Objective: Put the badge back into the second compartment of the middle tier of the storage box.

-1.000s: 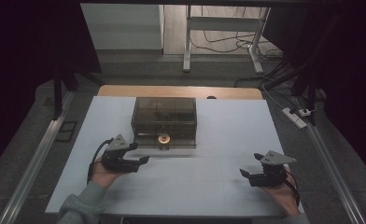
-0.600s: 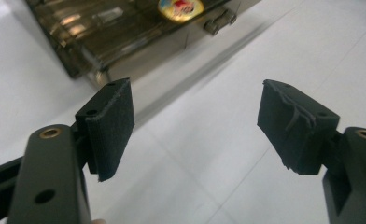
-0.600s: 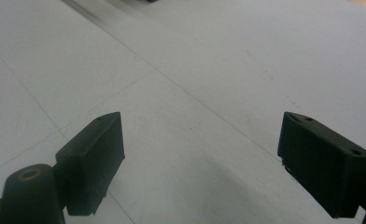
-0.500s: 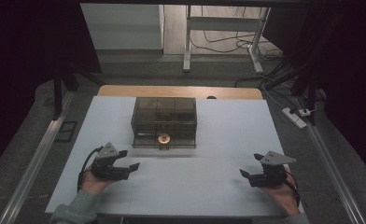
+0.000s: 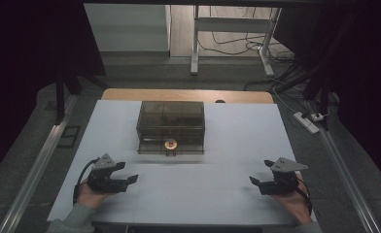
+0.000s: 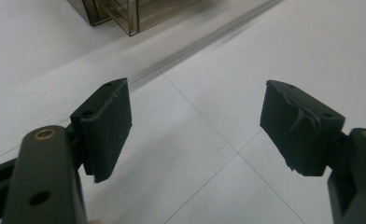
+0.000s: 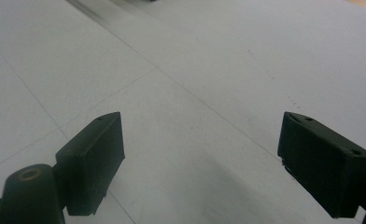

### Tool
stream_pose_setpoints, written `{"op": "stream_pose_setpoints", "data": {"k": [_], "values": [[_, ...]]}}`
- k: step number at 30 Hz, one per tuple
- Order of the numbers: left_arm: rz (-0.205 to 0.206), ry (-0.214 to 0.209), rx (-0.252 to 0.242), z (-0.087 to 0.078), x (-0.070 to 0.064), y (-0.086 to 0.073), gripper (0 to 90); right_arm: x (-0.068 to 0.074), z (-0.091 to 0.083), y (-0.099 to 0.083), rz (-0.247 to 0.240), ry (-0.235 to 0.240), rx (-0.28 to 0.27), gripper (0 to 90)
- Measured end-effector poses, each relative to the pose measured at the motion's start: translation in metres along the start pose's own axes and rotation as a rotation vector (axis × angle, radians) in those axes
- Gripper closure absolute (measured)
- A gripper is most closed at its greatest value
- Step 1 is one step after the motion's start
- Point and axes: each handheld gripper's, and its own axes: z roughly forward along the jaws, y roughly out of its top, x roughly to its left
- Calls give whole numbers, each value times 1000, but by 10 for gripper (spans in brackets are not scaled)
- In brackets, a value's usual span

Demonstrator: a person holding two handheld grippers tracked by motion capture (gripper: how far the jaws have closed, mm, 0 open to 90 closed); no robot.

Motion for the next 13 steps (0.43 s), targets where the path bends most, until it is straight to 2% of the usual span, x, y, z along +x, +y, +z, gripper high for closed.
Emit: {"op": "stream_pose_setpoints", "data": {"k": [13], "values": [[1,-2,7,2,1,0,247,0,0,0,0,0,-3,145]]}}
